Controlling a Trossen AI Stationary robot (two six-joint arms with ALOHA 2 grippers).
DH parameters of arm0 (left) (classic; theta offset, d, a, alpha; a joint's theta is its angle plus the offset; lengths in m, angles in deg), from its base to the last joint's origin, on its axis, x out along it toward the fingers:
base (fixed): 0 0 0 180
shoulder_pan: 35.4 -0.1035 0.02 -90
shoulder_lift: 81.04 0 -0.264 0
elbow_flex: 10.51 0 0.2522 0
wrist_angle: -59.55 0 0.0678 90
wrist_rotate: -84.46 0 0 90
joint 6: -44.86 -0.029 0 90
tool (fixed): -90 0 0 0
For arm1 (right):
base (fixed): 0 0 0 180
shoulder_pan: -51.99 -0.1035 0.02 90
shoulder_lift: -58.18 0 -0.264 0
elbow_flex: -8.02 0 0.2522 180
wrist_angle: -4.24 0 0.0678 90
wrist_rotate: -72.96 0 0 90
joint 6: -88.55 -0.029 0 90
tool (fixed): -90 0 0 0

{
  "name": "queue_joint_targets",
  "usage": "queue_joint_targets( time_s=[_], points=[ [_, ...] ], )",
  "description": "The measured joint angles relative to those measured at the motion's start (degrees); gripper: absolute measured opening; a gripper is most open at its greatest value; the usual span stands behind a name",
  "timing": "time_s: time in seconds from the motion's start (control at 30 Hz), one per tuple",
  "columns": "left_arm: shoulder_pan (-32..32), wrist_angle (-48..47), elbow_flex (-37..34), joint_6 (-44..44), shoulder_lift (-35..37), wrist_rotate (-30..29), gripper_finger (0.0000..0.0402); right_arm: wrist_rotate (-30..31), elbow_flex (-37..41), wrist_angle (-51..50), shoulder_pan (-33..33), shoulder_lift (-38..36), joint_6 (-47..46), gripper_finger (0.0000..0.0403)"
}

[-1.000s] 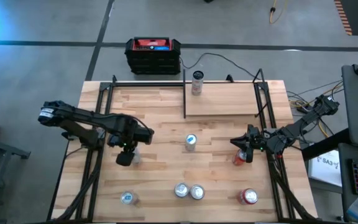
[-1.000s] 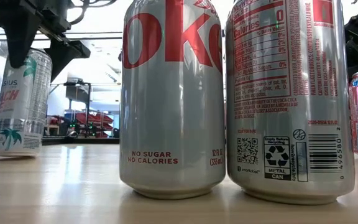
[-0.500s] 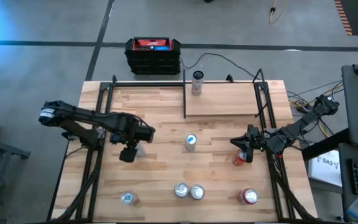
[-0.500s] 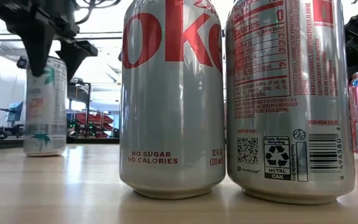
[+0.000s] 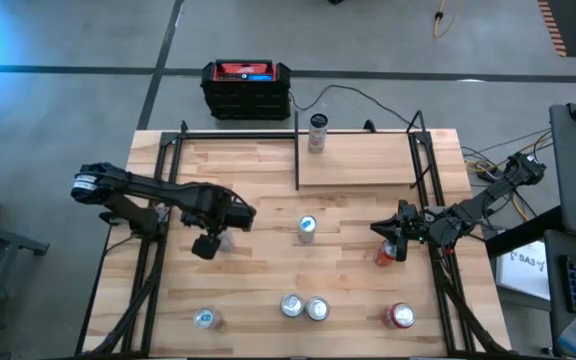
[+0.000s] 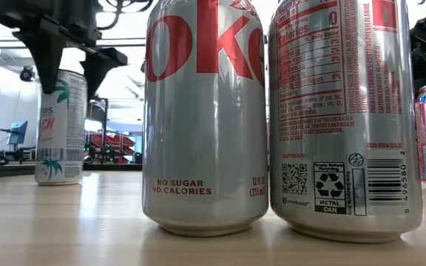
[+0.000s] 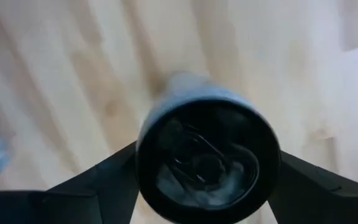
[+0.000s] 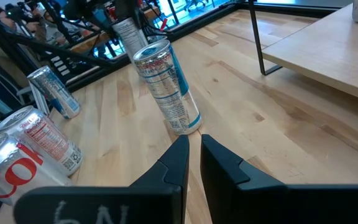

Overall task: Place canned beverage on shelf
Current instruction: Move the white pink soda to the center of the table

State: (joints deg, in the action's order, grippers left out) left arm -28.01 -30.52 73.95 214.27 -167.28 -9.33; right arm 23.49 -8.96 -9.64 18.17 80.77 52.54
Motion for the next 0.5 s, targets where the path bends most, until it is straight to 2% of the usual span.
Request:
queue_joint_targets(
  time_s=[0.23, 0.5],
  points=[
    [0.0, -3.7, 6.9, -8.4, -5.2, -3.4, 0.0317, 0.0, 0.0, 0.0, 0.0, 0.0, 0.0, 0.0029],
    [0.9, -12.9, 19.1, -27.6, -11.4, -5.4, 0.0370, 0.0, 0.0, 0.0, 0.0, 0.0, 0.0, 0.0029]
  ],
)
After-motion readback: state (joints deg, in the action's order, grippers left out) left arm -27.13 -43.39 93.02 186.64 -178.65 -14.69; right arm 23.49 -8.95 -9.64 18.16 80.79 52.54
